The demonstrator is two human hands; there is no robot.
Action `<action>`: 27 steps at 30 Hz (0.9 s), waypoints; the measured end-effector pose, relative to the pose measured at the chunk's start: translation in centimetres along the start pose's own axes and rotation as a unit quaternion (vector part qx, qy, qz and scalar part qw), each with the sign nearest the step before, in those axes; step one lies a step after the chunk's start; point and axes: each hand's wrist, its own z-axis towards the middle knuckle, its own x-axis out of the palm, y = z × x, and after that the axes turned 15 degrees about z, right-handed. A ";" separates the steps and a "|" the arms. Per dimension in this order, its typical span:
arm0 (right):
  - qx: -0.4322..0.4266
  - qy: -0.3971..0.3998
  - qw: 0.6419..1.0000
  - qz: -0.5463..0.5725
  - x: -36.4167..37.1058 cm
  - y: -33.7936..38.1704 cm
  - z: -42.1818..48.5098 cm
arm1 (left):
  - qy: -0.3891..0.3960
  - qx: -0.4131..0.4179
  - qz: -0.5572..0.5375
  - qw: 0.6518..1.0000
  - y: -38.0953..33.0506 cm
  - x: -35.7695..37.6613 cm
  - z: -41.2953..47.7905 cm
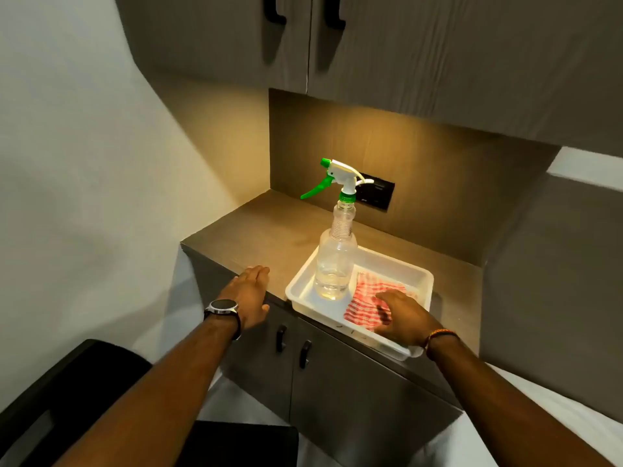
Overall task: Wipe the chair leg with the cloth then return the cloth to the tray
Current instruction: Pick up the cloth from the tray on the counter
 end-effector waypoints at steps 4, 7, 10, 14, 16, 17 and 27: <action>0.016 0.026 0.996 -0.087 0.9 0.6 0.9 | 0.043 0.023 0.035 0.998 -0.7 2.4 1.2; 0.012 0.043 0.992 -0.118 1.2 0.2 1.8 | 0.080 0.055 0.061 0.993 -1.3 4.0 2.0; 0.009 0.059 0.991 -0.123 1.2 0.1 2.1 | 0.091 0.062 0.068 0.992 -1.7 4.6 2.3; -0.039 0.006 0.988 -0.150 1.1 0.4 2.1 | 0.097 0.063 0.064 0.991 -1.8 4.9 2.5; -0.050 -0.029 0.990 -0.130 1.4 0.4 2.0 | 0.094 0.061 0.068 0.991 -1.9 5.2 2.4; -0.049 -0.035 0.991 -0.117 1.6 0.3 1.9 | 0.093 0.061 0.069 0.991 -1.9 5.3 2.4; -0.019 -0.122 0.992 0.038 0.9 0.4 1.5 | 0.103 0.059 0.066 0.991 -2.1 5.3 2.4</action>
